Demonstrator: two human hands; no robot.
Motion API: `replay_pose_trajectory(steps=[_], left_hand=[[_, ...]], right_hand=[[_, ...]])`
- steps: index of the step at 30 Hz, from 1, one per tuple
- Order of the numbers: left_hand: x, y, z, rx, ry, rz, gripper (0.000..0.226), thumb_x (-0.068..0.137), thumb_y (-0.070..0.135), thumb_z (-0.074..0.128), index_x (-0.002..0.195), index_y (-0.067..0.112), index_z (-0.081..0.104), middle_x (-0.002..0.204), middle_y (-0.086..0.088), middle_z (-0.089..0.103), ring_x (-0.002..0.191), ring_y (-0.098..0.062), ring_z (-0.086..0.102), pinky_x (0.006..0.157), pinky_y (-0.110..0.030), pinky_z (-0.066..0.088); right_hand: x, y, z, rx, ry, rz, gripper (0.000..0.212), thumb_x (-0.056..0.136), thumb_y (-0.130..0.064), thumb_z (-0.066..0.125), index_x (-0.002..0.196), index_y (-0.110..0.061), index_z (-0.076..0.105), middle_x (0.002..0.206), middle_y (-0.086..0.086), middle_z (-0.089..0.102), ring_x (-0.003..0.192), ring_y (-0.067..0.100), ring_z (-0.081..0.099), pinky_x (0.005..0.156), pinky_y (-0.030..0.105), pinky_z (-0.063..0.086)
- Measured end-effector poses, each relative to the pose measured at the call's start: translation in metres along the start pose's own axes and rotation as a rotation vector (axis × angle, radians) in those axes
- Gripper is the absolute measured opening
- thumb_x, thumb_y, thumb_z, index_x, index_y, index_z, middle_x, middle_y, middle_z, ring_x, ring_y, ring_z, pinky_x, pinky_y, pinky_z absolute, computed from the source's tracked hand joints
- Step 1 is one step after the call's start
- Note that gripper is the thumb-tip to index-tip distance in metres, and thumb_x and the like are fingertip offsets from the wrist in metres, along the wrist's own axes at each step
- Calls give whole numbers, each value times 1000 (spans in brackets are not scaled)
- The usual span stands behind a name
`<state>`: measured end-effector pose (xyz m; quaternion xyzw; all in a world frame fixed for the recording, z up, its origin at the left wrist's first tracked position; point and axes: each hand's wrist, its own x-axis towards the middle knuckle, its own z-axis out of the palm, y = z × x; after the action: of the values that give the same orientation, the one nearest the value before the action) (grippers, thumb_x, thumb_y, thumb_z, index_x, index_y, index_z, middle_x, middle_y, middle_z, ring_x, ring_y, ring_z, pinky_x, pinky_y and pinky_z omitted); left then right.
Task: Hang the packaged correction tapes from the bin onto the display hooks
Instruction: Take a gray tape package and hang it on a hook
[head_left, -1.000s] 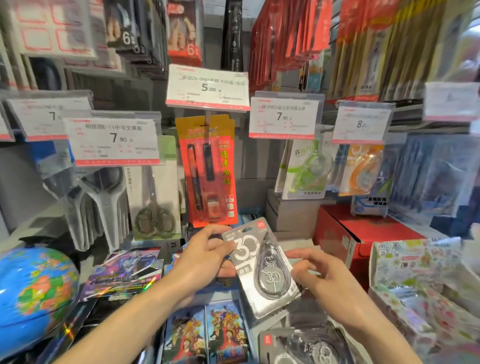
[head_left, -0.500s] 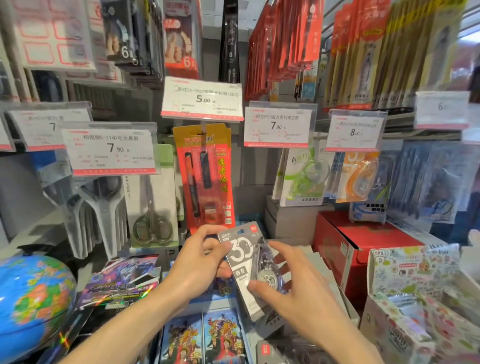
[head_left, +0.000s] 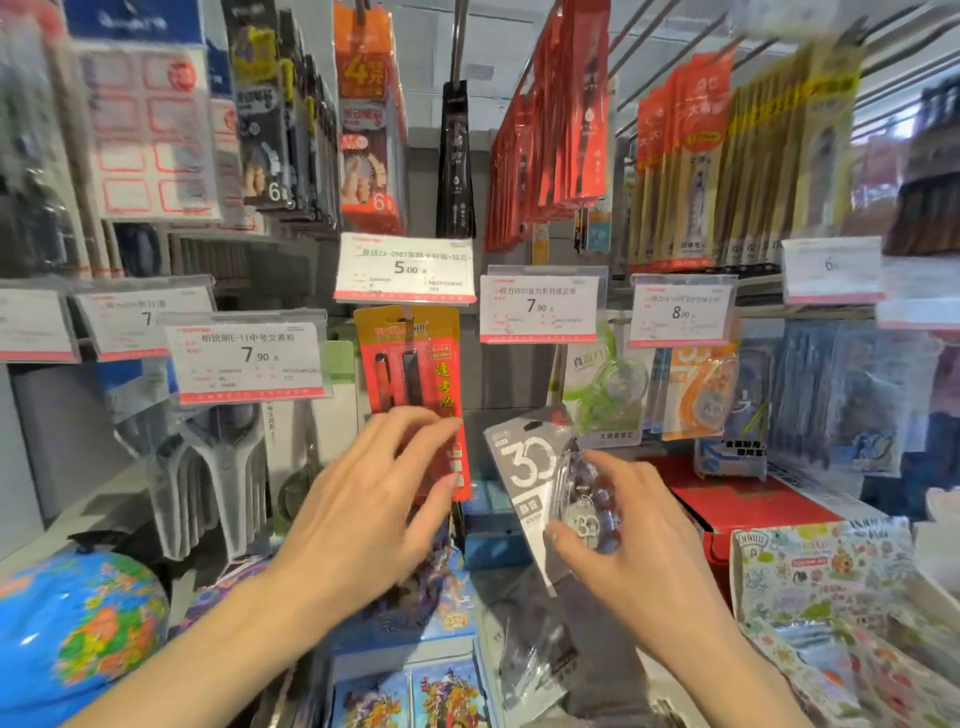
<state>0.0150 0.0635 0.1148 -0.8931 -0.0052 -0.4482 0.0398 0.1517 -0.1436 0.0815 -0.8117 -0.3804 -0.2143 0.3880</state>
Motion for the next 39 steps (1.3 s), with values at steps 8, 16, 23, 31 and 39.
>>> replay_pose_trajectory(steps=[8,16,23,31,39], left_hand=[[36,7,-47,373,217,372,32,91,8,67,122,0,68,121,-19,67,103,-38,65,65,-44,59],[74,14,-68,530,338,482,24,93,14,65,114,5,71,122,-17,69,110,-38,65,90,-46,47],[107,15,-69,678,257,502,37,92,28,61,123,7,63,133,-15,63,125,-36,57,105,-48,35],[120,18,-65,759,157,457,34,89,32,58,115,9,61,119,-8,65,119,-34,56,103,-45,34],[124,14,-73,619,87,491,32,103,36,45,113,13,65,122,-6,69,117,-31,58,97,-45,45]], right_hand=[[16,-6,-10,-9,145,-33,73,80,-46,73,142,-26,41,122,-7,49,117,13,50,93,29,45],[23,-8,-11,1,197,-51,72,79,-47,72,141,-27,40,124,-7,48,117,13,49,94,29,45],[26,-12,-16,34,228,-76,75,81,-47,70,144,-26,36,127,-8,46,118,13,50,95,33,47],[26,-12,-20,33,248,-99,76,82,-47,70,145,-25,35,127,-7,45,119,13,48,95,27,43],[23,-16,-20,49,269,-132,74,83,-45,70,145,-23,36,129,-5,46,120,13,47,98,28,43]])
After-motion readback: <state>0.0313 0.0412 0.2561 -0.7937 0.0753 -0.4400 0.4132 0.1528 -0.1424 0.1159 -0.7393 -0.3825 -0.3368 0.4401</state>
